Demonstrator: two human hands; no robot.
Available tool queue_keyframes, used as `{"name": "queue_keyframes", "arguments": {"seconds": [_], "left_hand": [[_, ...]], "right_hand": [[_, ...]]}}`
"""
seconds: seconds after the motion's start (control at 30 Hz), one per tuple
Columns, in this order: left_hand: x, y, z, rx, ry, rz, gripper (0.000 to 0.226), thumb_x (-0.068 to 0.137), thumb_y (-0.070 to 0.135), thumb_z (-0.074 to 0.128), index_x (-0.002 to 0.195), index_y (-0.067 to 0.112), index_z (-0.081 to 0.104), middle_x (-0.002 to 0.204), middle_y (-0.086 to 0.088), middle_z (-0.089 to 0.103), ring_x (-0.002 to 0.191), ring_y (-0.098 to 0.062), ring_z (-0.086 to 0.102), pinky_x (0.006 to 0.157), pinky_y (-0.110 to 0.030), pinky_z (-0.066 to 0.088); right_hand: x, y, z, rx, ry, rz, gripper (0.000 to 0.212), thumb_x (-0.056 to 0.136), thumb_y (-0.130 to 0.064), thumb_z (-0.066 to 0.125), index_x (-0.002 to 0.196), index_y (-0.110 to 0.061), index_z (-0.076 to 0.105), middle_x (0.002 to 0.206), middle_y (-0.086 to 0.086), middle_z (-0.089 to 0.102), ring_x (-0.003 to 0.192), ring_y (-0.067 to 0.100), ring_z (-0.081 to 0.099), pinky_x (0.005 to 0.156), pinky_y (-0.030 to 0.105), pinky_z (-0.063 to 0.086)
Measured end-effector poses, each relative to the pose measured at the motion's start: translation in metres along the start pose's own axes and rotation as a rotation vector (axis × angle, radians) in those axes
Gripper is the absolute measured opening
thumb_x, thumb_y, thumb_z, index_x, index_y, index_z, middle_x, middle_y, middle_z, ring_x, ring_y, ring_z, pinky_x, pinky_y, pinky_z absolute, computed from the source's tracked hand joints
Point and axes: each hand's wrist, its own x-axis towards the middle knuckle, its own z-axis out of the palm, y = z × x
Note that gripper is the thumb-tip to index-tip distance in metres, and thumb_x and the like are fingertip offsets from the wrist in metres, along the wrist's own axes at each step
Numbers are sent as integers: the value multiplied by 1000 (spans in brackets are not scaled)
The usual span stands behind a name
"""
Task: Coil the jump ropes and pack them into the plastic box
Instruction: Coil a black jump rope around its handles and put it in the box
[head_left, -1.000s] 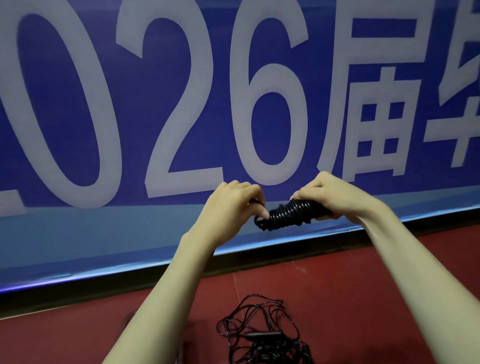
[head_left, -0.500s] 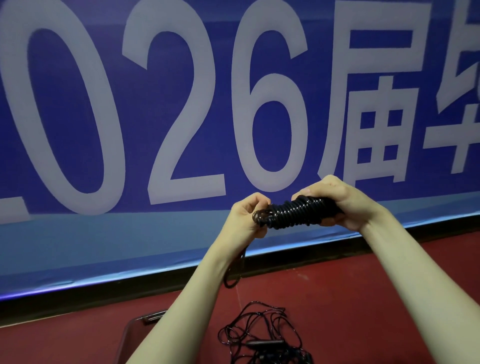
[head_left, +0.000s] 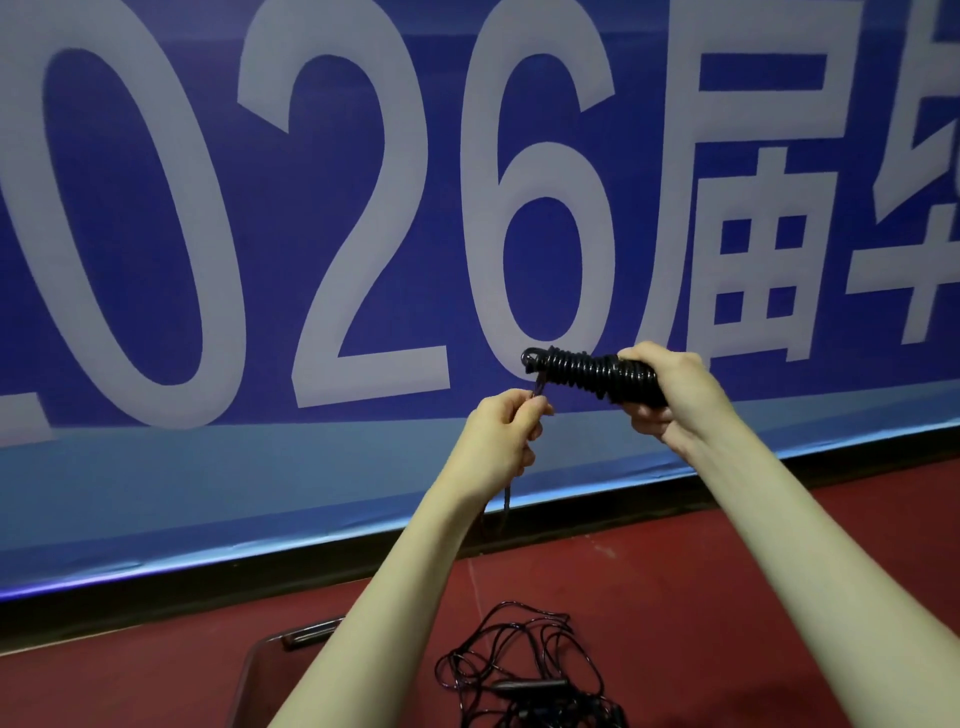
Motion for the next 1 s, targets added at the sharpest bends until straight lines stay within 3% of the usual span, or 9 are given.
{"name": "queue_keyframes", "arguments": {"seconds": [0.1,0.17,0.37,0.5,0.6,0.7,0.83,0.9,1.0], "left_hand": [[2,0,-7,372,11,77,23,101,22,43,99,9,62,73,0,54,60,-18,50,63,-35,49],[3,1,-10,554,7,112,25,101,24,41,97,7,59,79,-8,60,71,-30,55,72,-43,50],[1,8,-21,765,-48,123,24,100,25,38,94,8,54,87,-11,60,78,-33,60,72,-48,52],[-3,16,-31,920,-49,151,23,100,28,40,101,13,57,90,-8,60,78,-32,58,66,-40,47],[-7,22,-41,950,-42,200,20,98,27,47,106,19,63,91,-5,64,80,-29,61,74,-44,53],[-11,26,-46,1024,-16,292,17,97,25,52,102,24,68,88,-1,67,79,-24,62,71,-42,53],[-14,23,-49,884,-35,403,13,91,16,59,89,21,71,81,8,70,78,-16,63,70,-40,52],[-15,22,-51,692,-38,416,9,88,13,64,84,18,71,77,11,70,75,-15,63,69,-40,51],[-19,28,-52,421,-66,456,6,85,11,70,80,13,70,71,11,69,67,-13,61,65,-33,50]], "right_hand": [[2,3,3,-17,67,-21,19,83,-11,57,65,-7,55,56,10,50,34,13,37,36,16,22],[3,3,5,-75,114,-88,17,82,-10,58,66,-5,60,52,9,52,35,14,40,38,16,24],[9,10,5,-485,155,-468,27,85,-15,57,67,3,66,62,28,57,55,20,47,48,24,35],[3,12,5,-727,190,-677,26,89,-16,57,67,-5,66,56,15,54,55,25,45,49,30,37],[0,14,1,-820,121,-723,24,91,-21,57,72,-14,69,52,4,54,54,28,50,51,34,42],[-4,10,-3,-893,-91,-651,26,89,-26,56,71,-16,70,53,6,57,56,31,52,55,43,48],[-15,-8,-3,-854,-423,-461,28,92,-15,54,71,-5,71,58,11,64,58,32,53,52,36,42],[-21,-17,-6,-794,-524,-390,29,93,-12,53,73,0,71,60,12,66,54,22,50,47,26,36],[-28,-24,-12,-670,-592,-336,29,92,-17,57,75,2,72,56,13,62,50,17,45,43,23,30]]}}
